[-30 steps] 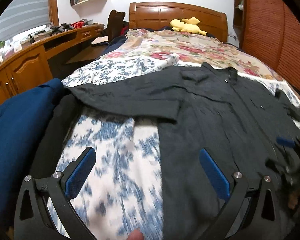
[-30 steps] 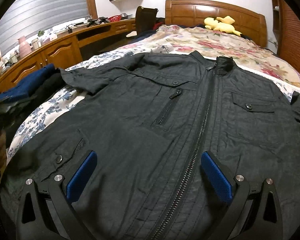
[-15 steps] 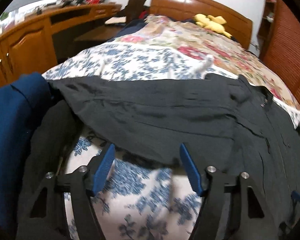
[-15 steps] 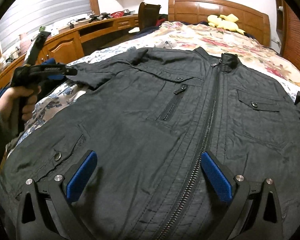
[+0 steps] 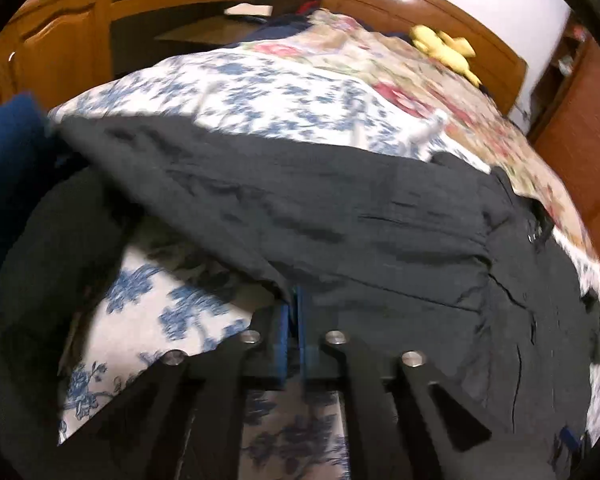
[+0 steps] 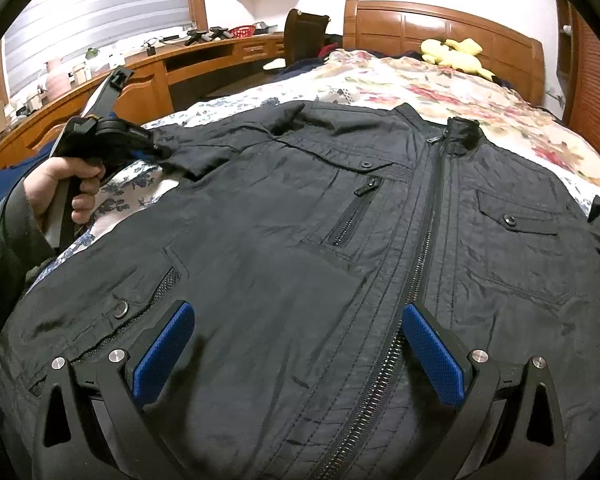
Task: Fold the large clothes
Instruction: 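Grasp the jacket sleeve with the left tool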
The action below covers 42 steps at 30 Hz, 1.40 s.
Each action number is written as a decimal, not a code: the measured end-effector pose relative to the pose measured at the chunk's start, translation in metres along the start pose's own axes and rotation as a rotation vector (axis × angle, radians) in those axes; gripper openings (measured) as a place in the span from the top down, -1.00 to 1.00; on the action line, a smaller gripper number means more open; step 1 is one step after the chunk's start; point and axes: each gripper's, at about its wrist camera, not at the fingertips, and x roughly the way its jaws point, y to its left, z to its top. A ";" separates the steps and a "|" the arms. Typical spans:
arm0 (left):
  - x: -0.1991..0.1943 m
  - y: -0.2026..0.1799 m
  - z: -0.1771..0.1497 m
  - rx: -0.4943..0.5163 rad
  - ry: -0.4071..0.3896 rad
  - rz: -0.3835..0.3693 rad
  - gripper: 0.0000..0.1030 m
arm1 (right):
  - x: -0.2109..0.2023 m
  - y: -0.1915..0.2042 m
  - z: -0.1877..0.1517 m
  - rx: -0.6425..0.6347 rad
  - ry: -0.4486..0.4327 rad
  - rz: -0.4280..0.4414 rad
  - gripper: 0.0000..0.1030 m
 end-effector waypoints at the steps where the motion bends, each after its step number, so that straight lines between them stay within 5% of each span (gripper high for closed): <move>1: -0.008 -0.009 0.002 0.036 -0.032 0.012 0.97 | 0.001 -0.001 0.000 0.003 0.000 0.002 -1.00; 5: -0.037 -0.045 0.014 0.135 -0.108 0.002 0.97 | 0.002 -0.002 0.000 0.007 0.000 0.004 -1.00; 13: -0.092 -0.128 0.002 0.318 -0.158 -0.164 0.97 | 0.000 -0.001 -0.002 0.012 -0.016 -0.004 -1.00; 18: -0.098 -0.137 -0.012 0.342 -0.137 -0.143 0.79 | -0.006 0.000 -0.004 0.009 -0.032 -0.013 -1.00; 19: -0.099 -0.135 -0.014 0.353 -0.127 -0.132 0.71 | -0.007 0.001 -0.005 0.006 -0.034 -0.012 -1.00; 22: -0.109 -0.126 -0.017 0.351 -0.137 -0.134 0.06 | -0.009 0.001 -0.006 0.005 -0.039 -0.005 -1.00; 24: -0.120 -0.118 -0.021 0.346 -0.162 -0.134 -0.52 | -0.010 -0.001 -0.006 0.011 -0.041 0.003 -1.00; 25: -0.127 -0.111 -0.023 0.329 -0.194 -0.133 -0.59 | -0.010 -0.002 -0.007 0.017 -0.042 0.007 -1.00; 36: -0.071 -0.045 -0.001 0.204 -0.126 0.050 -0.61 | -0.004 -0.004 -0.006 0.030 -0.025 -0.002 -1.00; 42: -0.026 -0.019 0.000 0.125 -0.057 0.075 -0.61 | -0.001 -0.003 -0.005 0.027 -0.015 0.001 -1.00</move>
